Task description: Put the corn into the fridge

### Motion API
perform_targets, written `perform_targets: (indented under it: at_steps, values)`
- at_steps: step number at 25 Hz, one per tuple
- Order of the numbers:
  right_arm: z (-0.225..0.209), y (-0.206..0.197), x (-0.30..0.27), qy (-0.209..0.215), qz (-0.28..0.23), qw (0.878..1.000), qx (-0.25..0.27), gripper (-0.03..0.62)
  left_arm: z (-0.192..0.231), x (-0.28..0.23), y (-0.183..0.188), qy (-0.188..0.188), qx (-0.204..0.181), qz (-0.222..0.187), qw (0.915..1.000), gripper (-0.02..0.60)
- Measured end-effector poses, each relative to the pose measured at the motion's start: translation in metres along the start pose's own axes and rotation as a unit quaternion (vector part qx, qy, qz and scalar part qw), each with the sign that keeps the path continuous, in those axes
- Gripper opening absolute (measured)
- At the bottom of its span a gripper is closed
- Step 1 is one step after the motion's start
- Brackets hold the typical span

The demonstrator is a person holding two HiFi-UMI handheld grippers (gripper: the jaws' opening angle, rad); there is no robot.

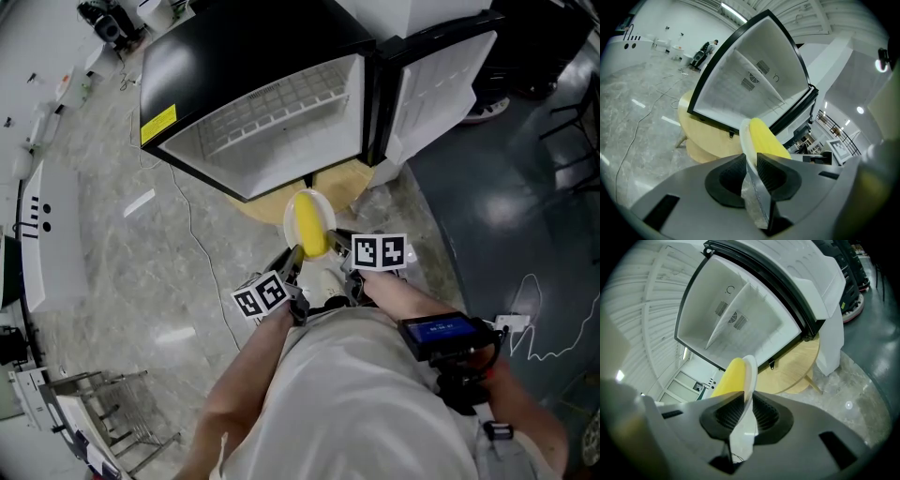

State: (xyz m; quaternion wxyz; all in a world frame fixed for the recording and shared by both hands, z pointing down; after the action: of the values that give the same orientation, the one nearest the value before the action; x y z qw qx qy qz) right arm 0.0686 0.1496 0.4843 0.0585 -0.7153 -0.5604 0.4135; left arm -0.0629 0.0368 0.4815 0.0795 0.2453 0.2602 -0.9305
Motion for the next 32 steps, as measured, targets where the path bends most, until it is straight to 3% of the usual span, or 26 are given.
perform_targets:
  at_steps: [17, 32]
  values:
    - [0.004, 0.046, -0.069, -0.014, 0.004, 1.0, 0.006, 0.06, 0.035, -0.029, 0.069, -0.001, 0.005, 0.002, 1.0, 0.066]
    - [-0.009, 0.065, -0.088, -0.028, 0.031, 0.998, 0.042, 0.06, 0.043, -0.053, 0.08, -0.007, 0.009, 0.015, 0.9998, 0.066]
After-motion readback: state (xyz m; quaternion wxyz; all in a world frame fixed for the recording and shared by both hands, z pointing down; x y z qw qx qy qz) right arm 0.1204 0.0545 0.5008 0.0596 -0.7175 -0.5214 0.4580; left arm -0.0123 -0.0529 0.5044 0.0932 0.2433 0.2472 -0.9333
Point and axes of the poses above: the fingertips, and each gripper's own axes: x backward along the fingers, z to its left, y out of its top, the point moved 6 cm from there along x, backward along the fingers, and after that the axes turned 9 degrees about x, right-handed, at the moved point
